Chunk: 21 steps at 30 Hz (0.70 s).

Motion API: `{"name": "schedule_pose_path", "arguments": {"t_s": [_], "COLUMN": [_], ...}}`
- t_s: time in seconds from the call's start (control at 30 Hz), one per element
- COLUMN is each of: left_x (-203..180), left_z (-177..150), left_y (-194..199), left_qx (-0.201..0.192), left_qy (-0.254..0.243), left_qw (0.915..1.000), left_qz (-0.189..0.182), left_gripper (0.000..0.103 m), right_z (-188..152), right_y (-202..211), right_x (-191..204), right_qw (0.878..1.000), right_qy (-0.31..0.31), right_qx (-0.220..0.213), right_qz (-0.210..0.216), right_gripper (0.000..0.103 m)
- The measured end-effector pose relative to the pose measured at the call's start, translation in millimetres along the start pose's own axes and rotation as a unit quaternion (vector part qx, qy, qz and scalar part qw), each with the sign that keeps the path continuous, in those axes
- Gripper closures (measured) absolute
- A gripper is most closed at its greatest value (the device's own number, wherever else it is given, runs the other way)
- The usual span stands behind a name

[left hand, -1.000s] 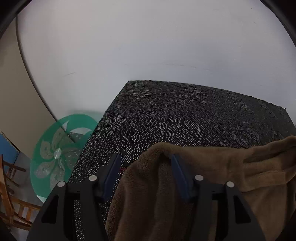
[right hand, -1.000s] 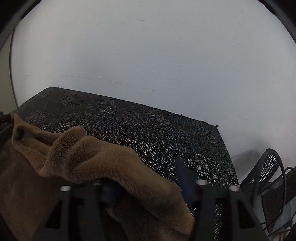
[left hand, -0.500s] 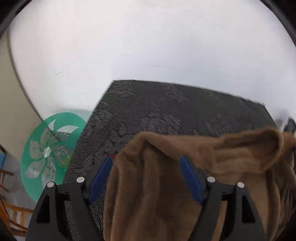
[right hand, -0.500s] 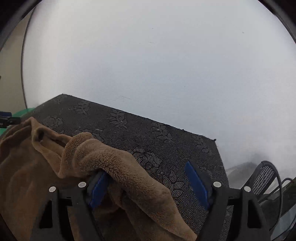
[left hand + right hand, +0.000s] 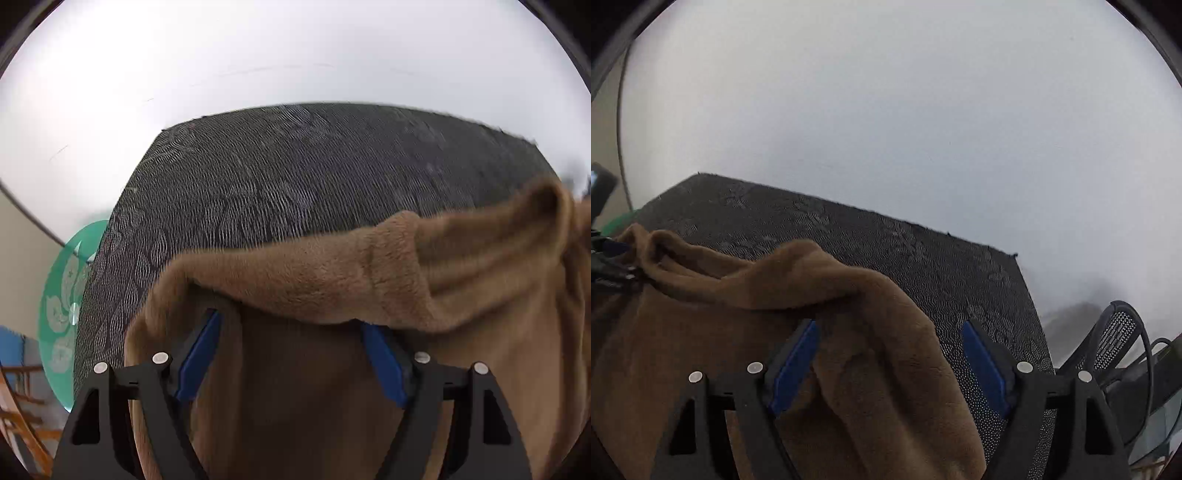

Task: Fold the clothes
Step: 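Lower the held blanket edges onto the table with both grippers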

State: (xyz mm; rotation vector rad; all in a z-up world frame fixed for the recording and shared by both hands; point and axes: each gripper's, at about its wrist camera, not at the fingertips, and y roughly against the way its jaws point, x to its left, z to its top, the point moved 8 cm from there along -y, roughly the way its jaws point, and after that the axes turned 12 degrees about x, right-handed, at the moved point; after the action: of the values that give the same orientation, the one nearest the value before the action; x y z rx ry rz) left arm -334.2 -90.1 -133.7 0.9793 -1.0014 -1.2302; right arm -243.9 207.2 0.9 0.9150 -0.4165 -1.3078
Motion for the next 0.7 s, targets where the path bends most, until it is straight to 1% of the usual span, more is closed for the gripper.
{"name": "schedule_pose_path", "arguments": {"t_s": [0.03,0.1,0.2,0.33,0.47,0.6,0.7], "left_x": [0.1,0.7,0.9,3.9,5.2,11.0,23.2], "left_z": [8.1,23.5,37.6,45.9,39.5,26.8,11.8], "left_y": [-3.3,-11.7,-21.6,-24.6,-22.6,-12.8,3.7], "left_qx": [0.001,0.005,0.009,0.0,-0.004,-0.009,-0.019], "left_qy": [0.008,0.024,0.037,0.042,0.03,0.024,0.031], "left_qw": [1.0,0.9997,0.9993,0.9991,0.9995,0.9994,0.9982], "left_qz": [0.001,0.001,0.001,0.002,-0.007,-0.022,-0.048], "left_gripper": [0.023,0.023,0.022,0.022,0.021,0.021,0.021], "right_z": [0.7,2.6,1.8,13.6,22.6,24.4,20.3], "right_y": [6.8,-2.5,-32.6,-83.5,-127.2,-131.9,-121.8], "right_x": [8.5,26.1,55.3,59.6,52.7,48.2,46.8], "right_qw": [1.0,0.997,0.988,0.984,0.983,0.983,0.984], "right_qy": [0.005,0.024,0.044,0.035,0.008,-0.005,0.0], "right_qx": [-0.001,0.021,0.084,0.129,0.155,0.148,0.142], "right_qz": [0.02,0.064,0.122,0.117,0.1,0.11,0.107], "right_gripper": [0.022,0.022,0.022,0.022,0.022,0.022,0.022]}}
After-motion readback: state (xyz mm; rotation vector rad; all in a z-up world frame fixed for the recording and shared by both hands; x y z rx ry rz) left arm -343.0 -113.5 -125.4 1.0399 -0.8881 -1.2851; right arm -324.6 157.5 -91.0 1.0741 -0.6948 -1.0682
